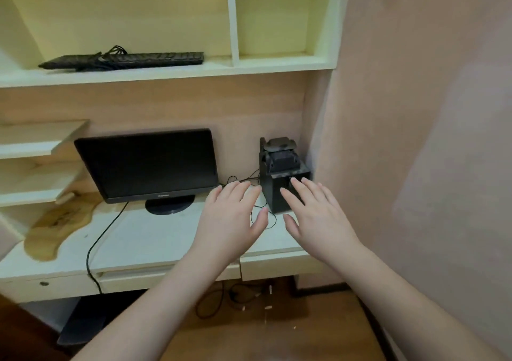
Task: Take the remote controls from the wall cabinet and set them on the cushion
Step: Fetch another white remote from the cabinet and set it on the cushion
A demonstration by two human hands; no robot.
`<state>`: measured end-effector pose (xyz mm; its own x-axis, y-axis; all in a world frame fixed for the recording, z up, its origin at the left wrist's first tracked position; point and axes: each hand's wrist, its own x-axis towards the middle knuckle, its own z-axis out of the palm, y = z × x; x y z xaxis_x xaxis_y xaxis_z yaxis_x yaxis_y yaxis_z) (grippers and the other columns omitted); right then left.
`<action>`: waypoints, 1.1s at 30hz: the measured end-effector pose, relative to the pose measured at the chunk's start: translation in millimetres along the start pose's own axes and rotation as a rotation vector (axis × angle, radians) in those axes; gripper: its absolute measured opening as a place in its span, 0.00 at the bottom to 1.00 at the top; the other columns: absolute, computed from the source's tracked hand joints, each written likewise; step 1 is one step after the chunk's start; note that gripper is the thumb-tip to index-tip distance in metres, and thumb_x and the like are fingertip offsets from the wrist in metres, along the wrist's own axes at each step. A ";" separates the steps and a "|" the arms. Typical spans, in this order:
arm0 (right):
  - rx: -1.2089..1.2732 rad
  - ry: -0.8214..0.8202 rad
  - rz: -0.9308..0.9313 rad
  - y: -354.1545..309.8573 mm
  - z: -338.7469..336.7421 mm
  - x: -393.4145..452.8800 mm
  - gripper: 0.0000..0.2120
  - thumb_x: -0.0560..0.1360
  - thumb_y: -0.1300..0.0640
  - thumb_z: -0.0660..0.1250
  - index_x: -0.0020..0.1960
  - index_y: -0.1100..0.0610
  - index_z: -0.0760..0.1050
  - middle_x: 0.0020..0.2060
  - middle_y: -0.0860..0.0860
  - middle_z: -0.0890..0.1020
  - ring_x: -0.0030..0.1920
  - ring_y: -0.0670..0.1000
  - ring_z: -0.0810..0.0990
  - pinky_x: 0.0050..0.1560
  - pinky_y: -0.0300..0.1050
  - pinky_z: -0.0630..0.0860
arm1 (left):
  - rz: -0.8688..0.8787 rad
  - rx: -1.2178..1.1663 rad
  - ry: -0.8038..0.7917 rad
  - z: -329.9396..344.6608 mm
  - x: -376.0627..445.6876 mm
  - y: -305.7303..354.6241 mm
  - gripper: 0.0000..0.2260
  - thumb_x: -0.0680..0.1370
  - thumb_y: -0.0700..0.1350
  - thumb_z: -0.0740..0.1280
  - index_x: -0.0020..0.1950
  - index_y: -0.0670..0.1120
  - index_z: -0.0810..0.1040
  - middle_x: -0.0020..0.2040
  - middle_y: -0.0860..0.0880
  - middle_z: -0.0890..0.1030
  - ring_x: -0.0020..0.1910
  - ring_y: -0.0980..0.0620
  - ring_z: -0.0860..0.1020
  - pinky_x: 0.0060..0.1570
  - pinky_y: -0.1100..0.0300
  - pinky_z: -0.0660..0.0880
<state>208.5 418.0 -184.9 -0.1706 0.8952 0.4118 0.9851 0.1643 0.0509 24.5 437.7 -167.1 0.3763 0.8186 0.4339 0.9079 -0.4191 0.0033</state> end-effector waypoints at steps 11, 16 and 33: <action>-0.024 0.115 0.044 22.9 -35.2 106.5 0.26 0.74 0.46 0.52 0.65 0.55 0.75 0.64 0.56 0.77 0.65 0.58 0.74 0.66 0.54 0.69 | 0.106 0.069 0.041 -15.2 95.9 -36.8 0.25 0.76 0.59 0.54 0.65 0.49 0.76 0.62 0.47 0.79 0.63 0.46 0.75 0.63 0.47 0.71; -0.059 0.138 0.054 16.2 -51.1 155.1 0.25 0.74 0.46 0.53 0.66 0.55 0.74 0.65 0.56 0.76 0.65 0.57 0.74 0.66 0.52 0.68 | 0.183 0.070 0.042 -38.4 151.2 -69.6 0.28 0.77 0.62 0.49 0.72 0.52 0.68 0.72 0.49 0.70 0.72 0.49 0.66 0.70 0.51 0.61; -0.154 0.247 0.145 20.4 -127.5 290.9 0.24 0.79 0.46 0.55 0.74 0.49 0.61 0.73 0.51 0.65 0.73 0.52 0.61 0.70 0.48 0.57 | 0.422 0.115 0.250 -92.6 291.0 -132.2 0.26 0.75 0.60 0.51 0.66 0.51 0.75 0.65 0.48 0.77 0.65 0.48 0.74 0.61 0.50 0.71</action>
<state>181.7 628.9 52.0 -0.0367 0.7739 0.6323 0.9937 -0.0388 0.1053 -3.1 695.0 42.2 0.6722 0.4618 0.5787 0.7058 -0.6359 -0.3123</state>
